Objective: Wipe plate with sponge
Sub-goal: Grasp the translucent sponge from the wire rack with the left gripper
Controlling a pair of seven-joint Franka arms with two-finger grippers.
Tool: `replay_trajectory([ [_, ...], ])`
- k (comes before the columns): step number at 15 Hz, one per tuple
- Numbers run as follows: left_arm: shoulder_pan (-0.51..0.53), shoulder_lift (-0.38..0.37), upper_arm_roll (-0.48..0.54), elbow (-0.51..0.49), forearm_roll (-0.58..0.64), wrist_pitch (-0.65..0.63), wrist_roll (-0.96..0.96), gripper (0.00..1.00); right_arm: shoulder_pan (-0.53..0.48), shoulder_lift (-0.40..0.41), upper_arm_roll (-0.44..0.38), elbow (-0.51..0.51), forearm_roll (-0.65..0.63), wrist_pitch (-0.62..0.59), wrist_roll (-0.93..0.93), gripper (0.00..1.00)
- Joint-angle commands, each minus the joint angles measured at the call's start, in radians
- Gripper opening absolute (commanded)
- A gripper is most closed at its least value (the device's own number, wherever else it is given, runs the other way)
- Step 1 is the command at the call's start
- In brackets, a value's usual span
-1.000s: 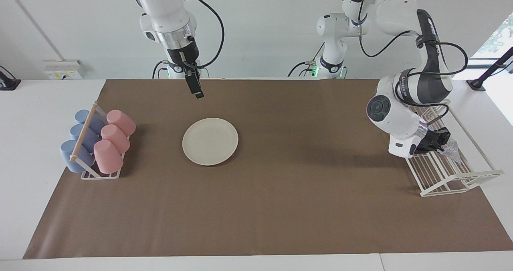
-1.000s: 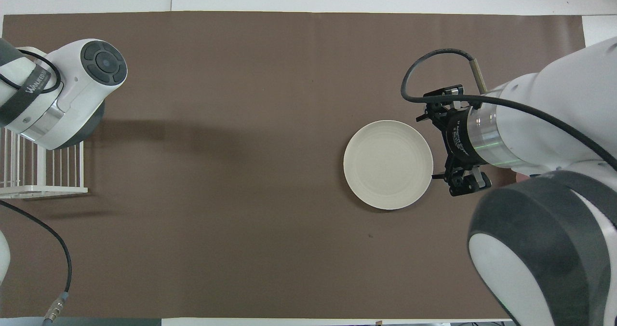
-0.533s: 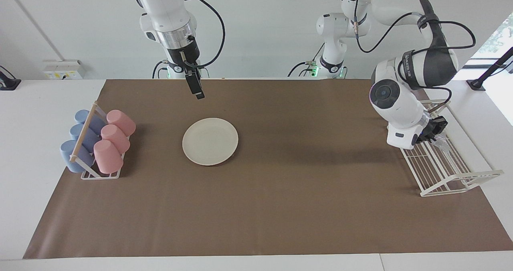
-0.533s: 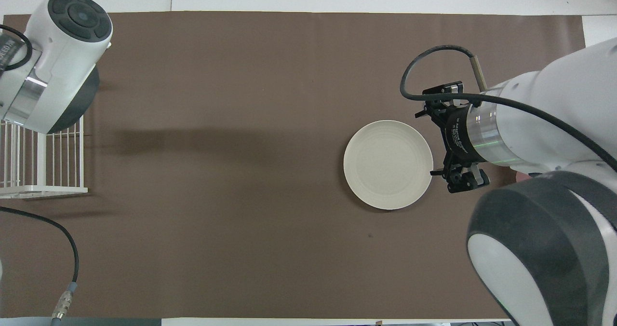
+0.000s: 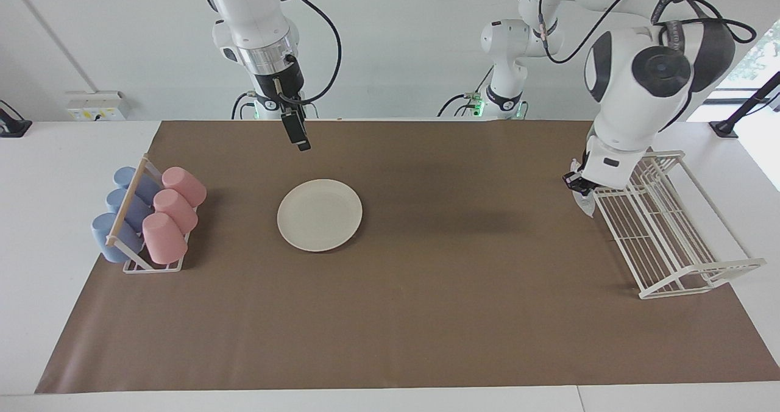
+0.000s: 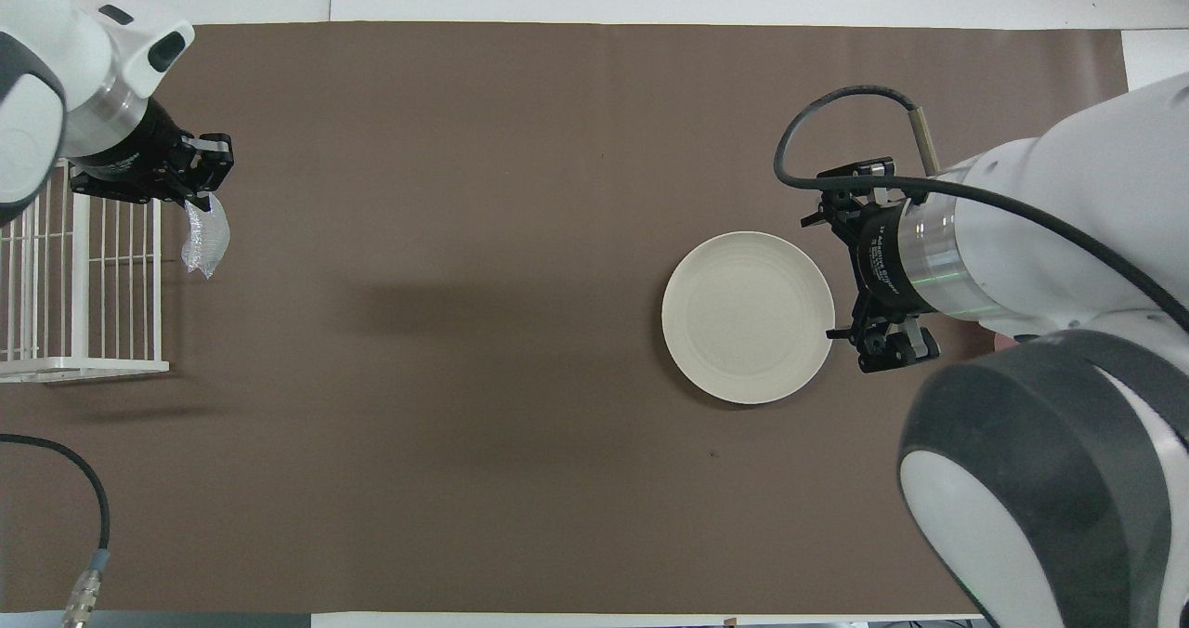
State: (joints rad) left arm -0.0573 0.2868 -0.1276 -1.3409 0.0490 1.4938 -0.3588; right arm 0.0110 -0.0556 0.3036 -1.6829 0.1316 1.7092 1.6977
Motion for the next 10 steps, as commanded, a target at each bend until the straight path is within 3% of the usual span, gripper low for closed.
replay_trajectory([
  [1, 0.092, -0.041, 0.003, -0.006, -0.287, -0.009, 0.076, 0.0, 0.009, -0.016, 0.002, -0.021, 0.013, 0.026, 0.036, 1.0],
  [5, 0.157, -0.11, 0.003, -0.145, -0.656, 0.029, 0.113, 0.0, 0.035, -0.018, 0.002, -0.027, 0.023, 0.014, 0.065, 1.0],
  [10, 0.14, -0.299, -0.009, -0.539, -1.08, 0.23, 0.225, 0.0, 0.046, 0.006, 0.003, -0.027, -0.001, 0.03, 0.02, 1.0],
])
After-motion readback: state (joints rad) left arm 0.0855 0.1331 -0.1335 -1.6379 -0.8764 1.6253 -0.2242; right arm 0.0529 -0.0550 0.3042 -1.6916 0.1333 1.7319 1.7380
